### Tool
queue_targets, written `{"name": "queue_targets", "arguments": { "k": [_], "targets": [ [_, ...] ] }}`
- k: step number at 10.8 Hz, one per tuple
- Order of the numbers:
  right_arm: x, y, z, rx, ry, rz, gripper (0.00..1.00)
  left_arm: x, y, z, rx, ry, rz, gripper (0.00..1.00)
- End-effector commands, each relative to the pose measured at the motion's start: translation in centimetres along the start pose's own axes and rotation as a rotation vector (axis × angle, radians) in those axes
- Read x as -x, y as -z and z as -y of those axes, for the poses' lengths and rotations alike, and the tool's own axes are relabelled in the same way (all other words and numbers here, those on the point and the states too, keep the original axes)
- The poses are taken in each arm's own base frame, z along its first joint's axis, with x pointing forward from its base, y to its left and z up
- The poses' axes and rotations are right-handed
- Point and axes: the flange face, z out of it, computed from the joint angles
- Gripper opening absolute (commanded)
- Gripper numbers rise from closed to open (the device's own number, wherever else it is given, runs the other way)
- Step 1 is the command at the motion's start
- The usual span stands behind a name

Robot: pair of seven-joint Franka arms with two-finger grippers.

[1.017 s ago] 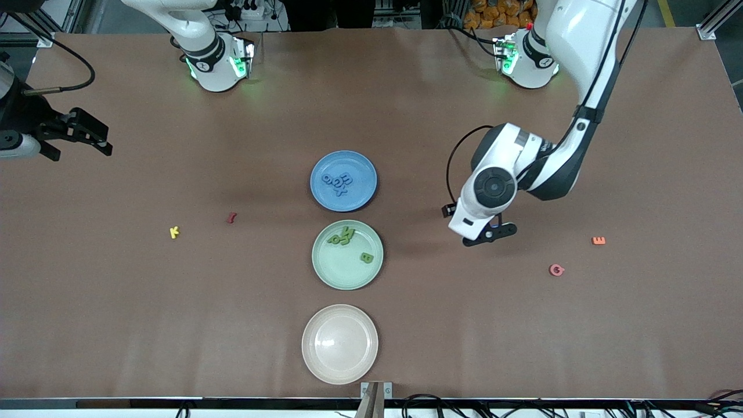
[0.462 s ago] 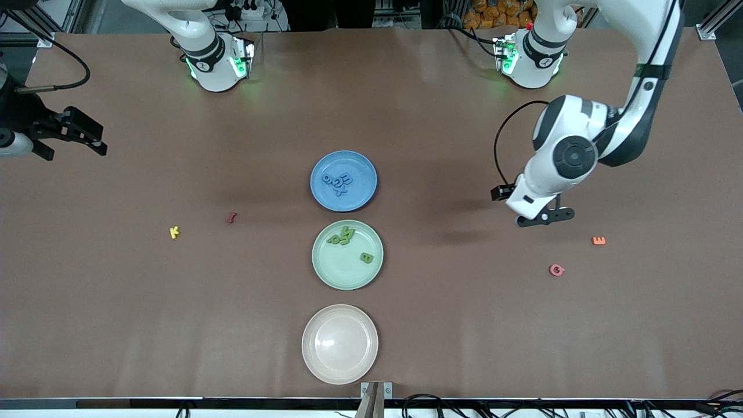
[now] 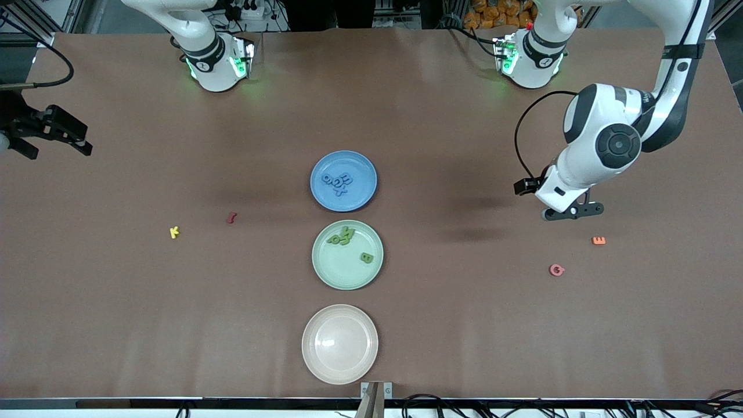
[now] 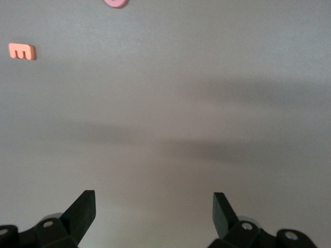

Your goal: Sort letters by color into matching plates

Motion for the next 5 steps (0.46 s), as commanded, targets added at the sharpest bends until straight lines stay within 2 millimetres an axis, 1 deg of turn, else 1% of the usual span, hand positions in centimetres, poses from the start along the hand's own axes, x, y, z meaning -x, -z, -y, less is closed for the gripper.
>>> {"name": "queue_targets", "arguments": {
  "k": [1,3,5],
  "targets": [
    [-0.9,0.7,0.4,0.011,0.016,0.025,1.00,1.7,1.4,1.3,0.026,-0.012,-0.025,1.00],
    [-0.9,0.7,0.4,0.009,0.016,0.027,1.00,2.3,1.5,1.5,0.022,-0.012,-0.026,1.00],
    [-0.7,0.6,0.5,0.006,0.014,0.049,1.00,3.3,1.1,1.7,0.014,-0.013,-0.017,1.00]
  ]
}}
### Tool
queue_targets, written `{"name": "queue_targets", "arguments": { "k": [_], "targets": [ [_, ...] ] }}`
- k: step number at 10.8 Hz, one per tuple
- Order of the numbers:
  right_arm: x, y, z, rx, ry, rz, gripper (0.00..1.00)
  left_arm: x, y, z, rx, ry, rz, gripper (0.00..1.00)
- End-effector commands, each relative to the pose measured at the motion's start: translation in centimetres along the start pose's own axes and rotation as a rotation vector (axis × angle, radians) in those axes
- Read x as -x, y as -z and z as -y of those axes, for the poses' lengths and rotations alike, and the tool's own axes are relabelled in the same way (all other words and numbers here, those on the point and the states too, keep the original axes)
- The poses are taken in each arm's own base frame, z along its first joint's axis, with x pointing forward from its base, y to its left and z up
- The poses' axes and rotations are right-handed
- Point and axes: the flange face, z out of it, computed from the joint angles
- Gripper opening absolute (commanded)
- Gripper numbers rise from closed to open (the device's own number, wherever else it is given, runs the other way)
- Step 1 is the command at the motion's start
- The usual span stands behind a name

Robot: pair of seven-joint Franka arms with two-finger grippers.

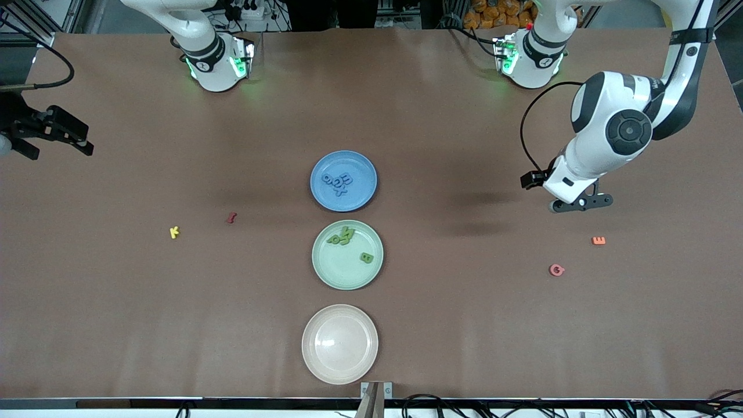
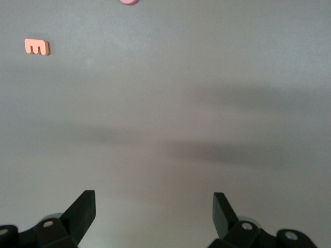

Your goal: Sort letters by color into matching plates

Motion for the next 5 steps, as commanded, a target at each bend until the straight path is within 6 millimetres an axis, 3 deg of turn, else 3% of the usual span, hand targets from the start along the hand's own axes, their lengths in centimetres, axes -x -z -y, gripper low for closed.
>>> {"name": "queue_targets", "arguments": {
  "k": [1,3,4,5],
  "targets": [
    [-0.1,0.4,0.2,0.008,0.008,0.027,1.00,1.9,0.2,0.5,0.019,-0.013,-0.004,1.00],
    [0.2,0.3,-0.5,0.002,-0.004,0.046,1.00,1.2,2.2,-0.1,0.066,0.028,-0.013,1.00],
    [0.5,0.2,-0.5,-0.001,-0.004,0.069,1.00,0.4,4.5,0.1,0.085,0.028,-0.031,1.00],
    [0.6,0.1,-0.1,-0.003,0.002,0.074,1.00,-1.0,7.0,1.7,0.108,0.024,-0.063,1.00]
  ]
}}
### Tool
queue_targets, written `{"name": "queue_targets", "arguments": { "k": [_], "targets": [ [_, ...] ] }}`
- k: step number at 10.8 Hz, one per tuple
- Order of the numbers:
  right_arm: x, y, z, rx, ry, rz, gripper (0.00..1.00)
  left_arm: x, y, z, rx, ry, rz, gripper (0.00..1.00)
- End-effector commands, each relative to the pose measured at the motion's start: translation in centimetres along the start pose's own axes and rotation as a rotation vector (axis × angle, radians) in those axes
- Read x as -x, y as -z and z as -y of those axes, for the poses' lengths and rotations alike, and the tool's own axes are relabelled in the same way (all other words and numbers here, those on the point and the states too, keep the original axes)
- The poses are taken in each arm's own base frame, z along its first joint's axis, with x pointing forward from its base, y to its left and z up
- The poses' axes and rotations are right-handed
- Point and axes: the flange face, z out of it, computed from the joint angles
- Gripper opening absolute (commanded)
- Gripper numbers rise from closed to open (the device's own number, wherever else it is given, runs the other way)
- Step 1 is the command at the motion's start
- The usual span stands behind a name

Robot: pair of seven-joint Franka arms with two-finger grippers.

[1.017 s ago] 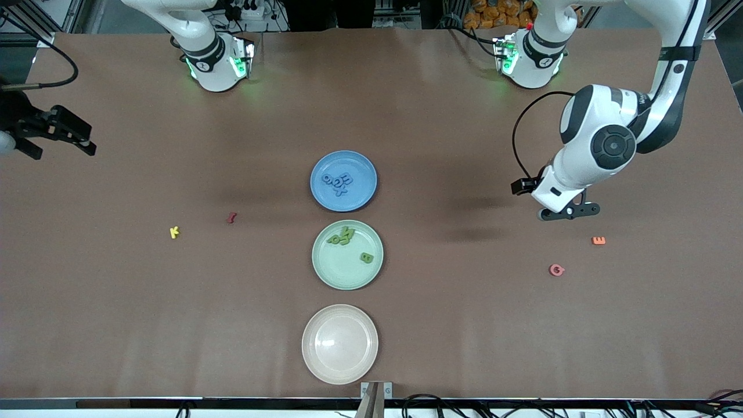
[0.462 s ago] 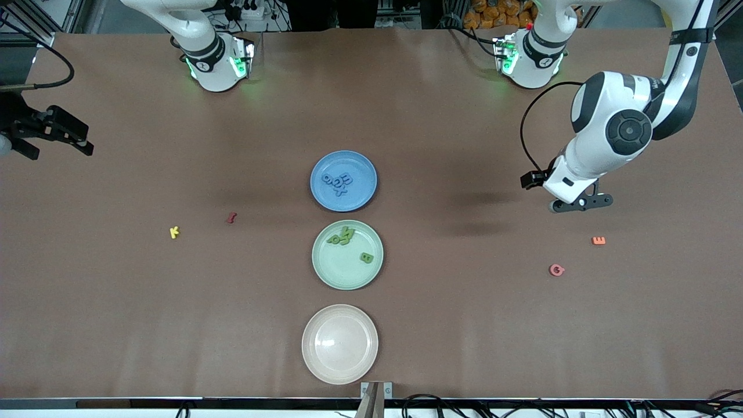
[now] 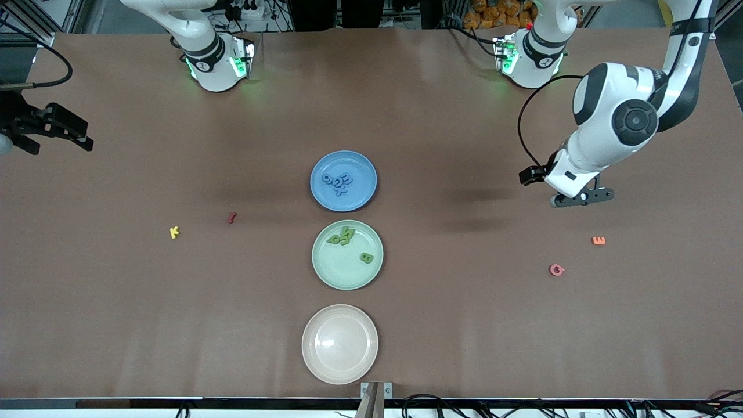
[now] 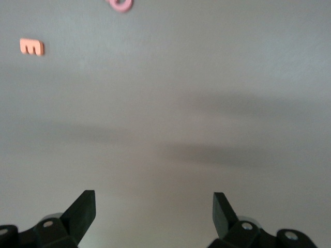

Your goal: Sort letters by color into matching plates

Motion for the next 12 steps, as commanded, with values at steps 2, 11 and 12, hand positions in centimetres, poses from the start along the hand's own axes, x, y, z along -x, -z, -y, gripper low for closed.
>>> {"name": "queue_targets", "arguments": {
  "k": [2,11,12],
  "targets": [
    [0.0,0.3,0.3,0.001,0.012,0.025,1.00,-3.1,10.3,1.9,0.090,-0.068,-0.035,1.00],
    [0.1,0.4,0.3,-0.003,0.011,0.023,1.00,-3.7,23.0,2.7,0.013,-0.121,-0.165,1.00],
    [0.1,0.4,0.3,-0.004,0.011,0.021,1.00,-3.6,23.2,2.7,0.012,-0.120,-0.162,1.00]
  ]
}}
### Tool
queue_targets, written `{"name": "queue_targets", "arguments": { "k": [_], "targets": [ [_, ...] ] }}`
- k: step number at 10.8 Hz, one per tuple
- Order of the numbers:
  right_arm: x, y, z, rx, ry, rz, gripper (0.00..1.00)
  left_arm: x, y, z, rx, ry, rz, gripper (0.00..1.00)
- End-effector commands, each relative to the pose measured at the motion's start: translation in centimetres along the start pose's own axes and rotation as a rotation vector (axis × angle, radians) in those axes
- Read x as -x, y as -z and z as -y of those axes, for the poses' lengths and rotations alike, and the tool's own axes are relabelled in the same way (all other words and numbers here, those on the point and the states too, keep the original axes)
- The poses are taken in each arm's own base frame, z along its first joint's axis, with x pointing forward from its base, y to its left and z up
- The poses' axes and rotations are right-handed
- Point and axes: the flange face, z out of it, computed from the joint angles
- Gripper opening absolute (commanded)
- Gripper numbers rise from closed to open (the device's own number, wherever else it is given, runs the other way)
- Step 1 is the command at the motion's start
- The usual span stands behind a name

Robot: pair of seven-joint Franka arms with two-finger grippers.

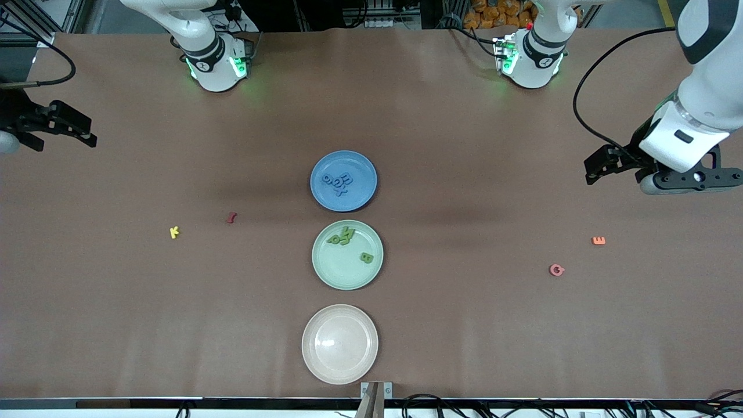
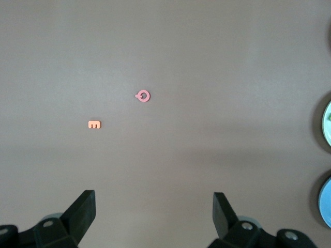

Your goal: Sort letters by color into matching plates

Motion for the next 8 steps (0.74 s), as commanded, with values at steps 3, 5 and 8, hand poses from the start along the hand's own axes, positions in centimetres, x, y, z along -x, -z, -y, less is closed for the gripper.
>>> {"name": "queue_targets", "arguments": {
  "k": [3,5,8],
  "targets": [
    [-0.08,0.48,-0.08,-0.002,0.005,0.004,1.00,-0.48,0.98,-0.38,-0.006,-0.029,0.018,1.00],
    [-0.08,0.49,-0.16,-0.002,0.002,0.004,1.00,-0.43,0.98,-0.64,-0.006,-0.033,0.018,1.00],
    [-0.11,0.58,-0.07,-0.004,0.003,-0.001,1.00,-0.43,0.98,-0.63,0.010,-0.027,0.022,1.00]
  ]
}}
